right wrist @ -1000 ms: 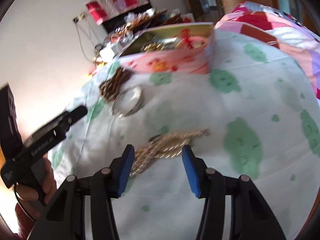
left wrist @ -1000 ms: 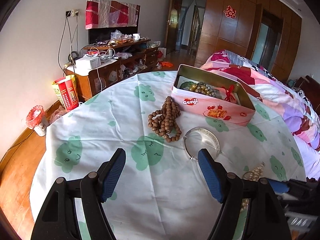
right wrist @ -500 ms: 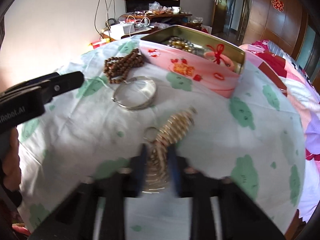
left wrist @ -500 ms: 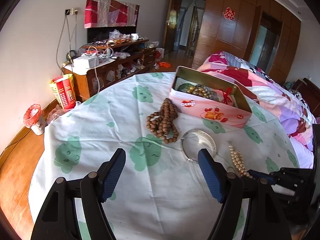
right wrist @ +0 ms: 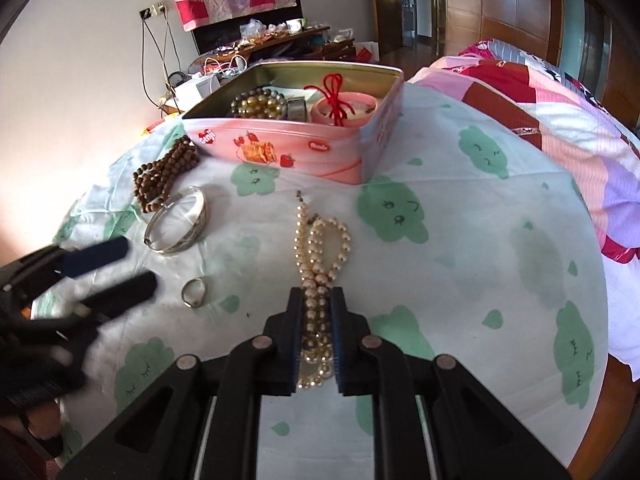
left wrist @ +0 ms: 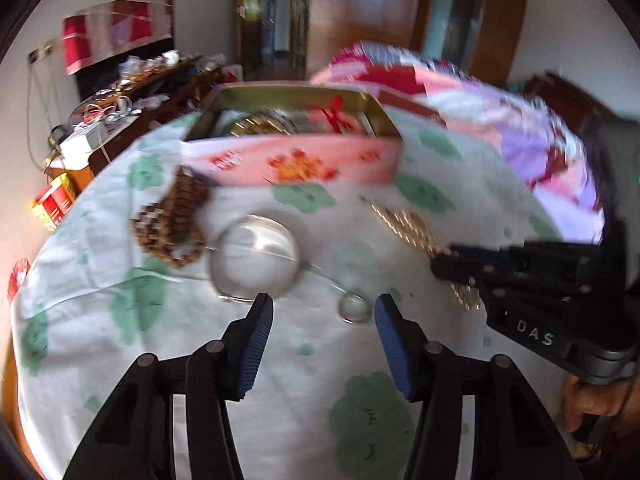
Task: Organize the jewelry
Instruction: 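Grasp the long cream pearl strand with the right gripper while the left gripper grasps the small silver ring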
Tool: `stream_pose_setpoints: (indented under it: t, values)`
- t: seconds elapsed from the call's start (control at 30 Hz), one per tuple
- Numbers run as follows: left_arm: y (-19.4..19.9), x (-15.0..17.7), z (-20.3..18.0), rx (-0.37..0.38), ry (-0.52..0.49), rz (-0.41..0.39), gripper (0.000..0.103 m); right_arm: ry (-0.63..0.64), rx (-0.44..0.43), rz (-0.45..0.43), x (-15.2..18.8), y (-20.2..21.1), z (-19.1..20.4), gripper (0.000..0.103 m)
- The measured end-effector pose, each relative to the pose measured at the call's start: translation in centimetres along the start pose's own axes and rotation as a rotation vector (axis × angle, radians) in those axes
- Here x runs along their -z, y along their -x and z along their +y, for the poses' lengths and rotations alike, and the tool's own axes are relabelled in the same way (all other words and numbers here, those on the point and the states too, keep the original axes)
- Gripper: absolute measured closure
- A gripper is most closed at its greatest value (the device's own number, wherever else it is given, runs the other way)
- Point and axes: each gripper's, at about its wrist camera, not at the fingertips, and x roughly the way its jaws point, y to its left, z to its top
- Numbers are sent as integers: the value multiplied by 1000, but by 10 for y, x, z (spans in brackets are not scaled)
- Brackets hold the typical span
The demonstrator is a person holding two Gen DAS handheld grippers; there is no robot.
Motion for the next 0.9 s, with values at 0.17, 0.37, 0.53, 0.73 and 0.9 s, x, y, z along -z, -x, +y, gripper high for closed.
stream_pose_setpoints:
  t: [0.17,0.37,0.53,0.73,0.9]
  values:
    - [-9,-3,-8,-1,-13,40,51,-21,-32,-4,0,0,-5,87]
    - [-9,-2,-10,-32,-37,42,80,-51,-70,-7,1,0,-11,87]
    - [-9,-3,-6,2,-23,38,83,-53,-74,-8,1,0,-11,87]
    - [5,-3,-2,37,4,-27,83,-56,-77,-11,1,1,-12,87]
    - [21,-3,-4,28,-6,-114,83,-63,-101,-34,1,5,-13,88]
